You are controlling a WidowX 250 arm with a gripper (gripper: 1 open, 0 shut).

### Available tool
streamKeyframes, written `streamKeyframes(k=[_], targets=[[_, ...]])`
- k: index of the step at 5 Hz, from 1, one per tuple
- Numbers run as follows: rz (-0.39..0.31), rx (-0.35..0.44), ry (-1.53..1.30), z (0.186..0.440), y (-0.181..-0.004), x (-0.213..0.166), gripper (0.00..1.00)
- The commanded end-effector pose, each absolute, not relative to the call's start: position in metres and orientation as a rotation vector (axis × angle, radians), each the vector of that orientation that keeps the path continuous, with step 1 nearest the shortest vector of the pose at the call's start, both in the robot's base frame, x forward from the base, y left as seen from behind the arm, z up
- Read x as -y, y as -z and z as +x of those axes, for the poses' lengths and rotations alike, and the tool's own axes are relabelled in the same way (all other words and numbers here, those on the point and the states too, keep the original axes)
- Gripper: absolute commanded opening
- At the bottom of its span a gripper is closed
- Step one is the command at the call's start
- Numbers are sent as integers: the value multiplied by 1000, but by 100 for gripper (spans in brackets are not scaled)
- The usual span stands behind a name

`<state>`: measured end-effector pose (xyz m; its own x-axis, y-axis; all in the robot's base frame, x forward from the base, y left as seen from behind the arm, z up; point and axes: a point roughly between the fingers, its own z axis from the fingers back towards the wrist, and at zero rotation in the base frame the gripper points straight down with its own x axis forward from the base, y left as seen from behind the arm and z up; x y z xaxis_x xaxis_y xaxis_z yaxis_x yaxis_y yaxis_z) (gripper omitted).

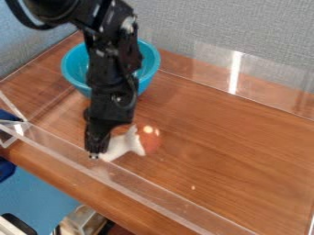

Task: Put the mushroom in the blue bowl

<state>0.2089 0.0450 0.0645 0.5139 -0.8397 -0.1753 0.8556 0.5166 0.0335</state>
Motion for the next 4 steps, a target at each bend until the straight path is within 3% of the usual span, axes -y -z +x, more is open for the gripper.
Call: streamKeyframes(k=[1, 2, 3, 4], targets=[[184, -80, 1014, 228, -99, -47, 0], [192, -68, 929, 248, -124, -64, 0], [180, -68, 895, 280, -127, -88, 0], [186, -66, 898, 297, -123, -100, 100]])
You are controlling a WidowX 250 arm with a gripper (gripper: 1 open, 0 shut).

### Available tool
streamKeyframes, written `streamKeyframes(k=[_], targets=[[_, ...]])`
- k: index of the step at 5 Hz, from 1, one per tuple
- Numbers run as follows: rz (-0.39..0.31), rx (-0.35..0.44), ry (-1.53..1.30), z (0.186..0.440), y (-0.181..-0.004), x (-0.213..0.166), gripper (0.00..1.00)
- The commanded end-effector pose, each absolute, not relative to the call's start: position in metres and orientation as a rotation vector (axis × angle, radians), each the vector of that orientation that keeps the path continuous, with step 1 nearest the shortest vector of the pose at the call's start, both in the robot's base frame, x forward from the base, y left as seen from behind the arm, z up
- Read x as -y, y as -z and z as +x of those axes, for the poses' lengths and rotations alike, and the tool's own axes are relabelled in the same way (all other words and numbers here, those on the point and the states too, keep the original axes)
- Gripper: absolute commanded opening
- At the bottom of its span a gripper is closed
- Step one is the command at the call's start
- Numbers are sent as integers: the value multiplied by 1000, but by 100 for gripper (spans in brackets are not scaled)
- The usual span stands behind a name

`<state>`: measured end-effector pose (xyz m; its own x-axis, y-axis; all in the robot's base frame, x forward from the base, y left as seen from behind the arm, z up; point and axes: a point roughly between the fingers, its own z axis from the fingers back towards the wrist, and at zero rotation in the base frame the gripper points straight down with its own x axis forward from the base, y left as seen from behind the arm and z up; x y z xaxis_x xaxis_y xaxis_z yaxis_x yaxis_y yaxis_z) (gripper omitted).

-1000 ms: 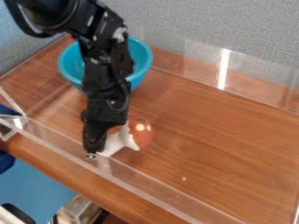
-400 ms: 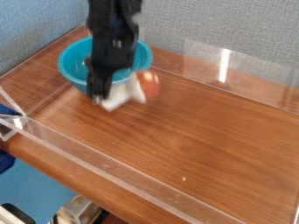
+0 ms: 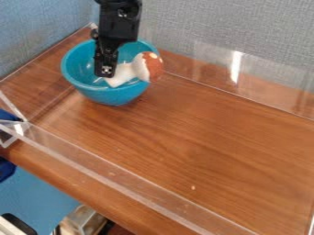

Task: Put the mushroom in the blue bowl

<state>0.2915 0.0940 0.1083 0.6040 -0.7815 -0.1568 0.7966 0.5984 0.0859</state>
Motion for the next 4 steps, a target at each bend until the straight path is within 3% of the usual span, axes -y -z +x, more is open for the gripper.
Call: streamKeyframes(k=[1, 2, 4], targets=[[185, -63, 904, 304, -117, -103, 100], [191, -52, 948, 304, -113, -91, 100], [209, -31, 1082, 277, -113, -37, 100]])
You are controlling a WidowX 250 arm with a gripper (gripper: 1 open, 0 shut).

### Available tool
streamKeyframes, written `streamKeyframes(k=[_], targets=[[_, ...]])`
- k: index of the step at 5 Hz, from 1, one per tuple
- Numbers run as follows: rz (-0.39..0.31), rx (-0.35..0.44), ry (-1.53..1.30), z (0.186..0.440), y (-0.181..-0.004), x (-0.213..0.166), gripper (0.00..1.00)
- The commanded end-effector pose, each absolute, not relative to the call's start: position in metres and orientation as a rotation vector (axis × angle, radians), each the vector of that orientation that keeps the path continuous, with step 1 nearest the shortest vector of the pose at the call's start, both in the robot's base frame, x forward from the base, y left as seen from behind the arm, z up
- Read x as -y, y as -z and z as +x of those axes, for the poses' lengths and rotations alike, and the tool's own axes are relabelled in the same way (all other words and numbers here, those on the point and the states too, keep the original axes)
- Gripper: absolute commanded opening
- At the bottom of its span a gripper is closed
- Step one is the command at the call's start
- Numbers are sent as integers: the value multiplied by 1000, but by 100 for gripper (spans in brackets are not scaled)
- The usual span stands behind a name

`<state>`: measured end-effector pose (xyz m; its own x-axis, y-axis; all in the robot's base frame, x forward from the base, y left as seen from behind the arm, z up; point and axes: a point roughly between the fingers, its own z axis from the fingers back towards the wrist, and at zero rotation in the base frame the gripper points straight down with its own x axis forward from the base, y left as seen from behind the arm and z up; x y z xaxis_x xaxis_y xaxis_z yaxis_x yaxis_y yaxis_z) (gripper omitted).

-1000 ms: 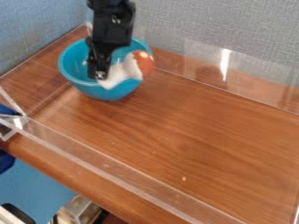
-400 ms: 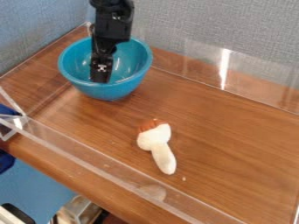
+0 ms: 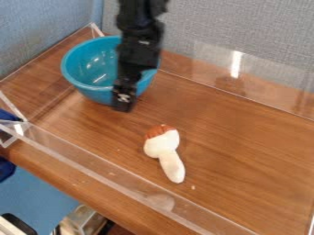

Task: Put the mushroom in the blue bowl

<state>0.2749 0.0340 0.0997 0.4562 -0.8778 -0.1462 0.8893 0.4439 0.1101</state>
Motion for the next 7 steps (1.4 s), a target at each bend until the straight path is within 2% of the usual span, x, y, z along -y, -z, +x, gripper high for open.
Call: streamKeyframes(k=[1, 3, 7], targets=[[215, -26, 1131, 268, -107, -6, 100], [225, -24, 1206, 255, -83, 22, 100], [185, -31, 1213, 256, -44, 22, 100]])
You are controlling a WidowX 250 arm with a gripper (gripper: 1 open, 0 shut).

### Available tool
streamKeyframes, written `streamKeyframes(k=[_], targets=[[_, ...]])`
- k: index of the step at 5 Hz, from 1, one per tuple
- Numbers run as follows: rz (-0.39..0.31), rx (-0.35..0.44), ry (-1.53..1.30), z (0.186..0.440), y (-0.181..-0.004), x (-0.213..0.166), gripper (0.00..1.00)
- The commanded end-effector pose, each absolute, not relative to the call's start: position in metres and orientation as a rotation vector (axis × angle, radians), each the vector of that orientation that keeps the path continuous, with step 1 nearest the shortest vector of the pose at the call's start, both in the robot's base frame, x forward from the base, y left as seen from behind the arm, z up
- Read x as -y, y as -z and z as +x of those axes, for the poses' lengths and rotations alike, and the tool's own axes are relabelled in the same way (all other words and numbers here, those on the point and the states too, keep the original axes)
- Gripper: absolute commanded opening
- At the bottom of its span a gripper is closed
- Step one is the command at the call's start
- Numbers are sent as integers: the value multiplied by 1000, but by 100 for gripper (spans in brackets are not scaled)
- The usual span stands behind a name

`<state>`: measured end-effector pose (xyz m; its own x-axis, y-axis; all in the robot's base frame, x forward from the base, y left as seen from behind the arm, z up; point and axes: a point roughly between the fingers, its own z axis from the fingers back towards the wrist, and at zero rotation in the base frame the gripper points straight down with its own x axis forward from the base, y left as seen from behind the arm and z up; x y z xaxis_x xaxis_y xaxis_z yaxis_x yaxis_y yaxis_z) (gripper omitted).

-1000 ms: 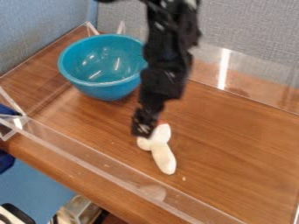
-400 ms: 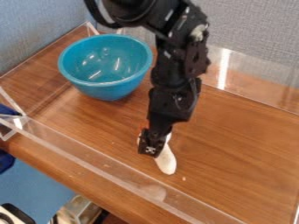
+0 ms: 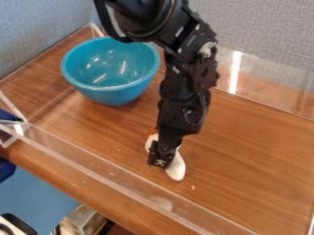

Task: Put the mushroom in the blue bowl

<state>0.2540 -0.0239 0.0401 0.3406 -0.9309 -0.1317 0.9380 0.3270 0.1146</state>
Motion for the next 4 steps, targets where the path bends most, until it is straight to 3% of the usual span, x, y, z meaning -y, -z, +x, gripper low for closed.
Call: streamKeyframes(k=[1, 4], targets=[[180, -35, 1211, 257, -37, 22, 100], [172, -46, 1202, 260, -21, 20, 100]])
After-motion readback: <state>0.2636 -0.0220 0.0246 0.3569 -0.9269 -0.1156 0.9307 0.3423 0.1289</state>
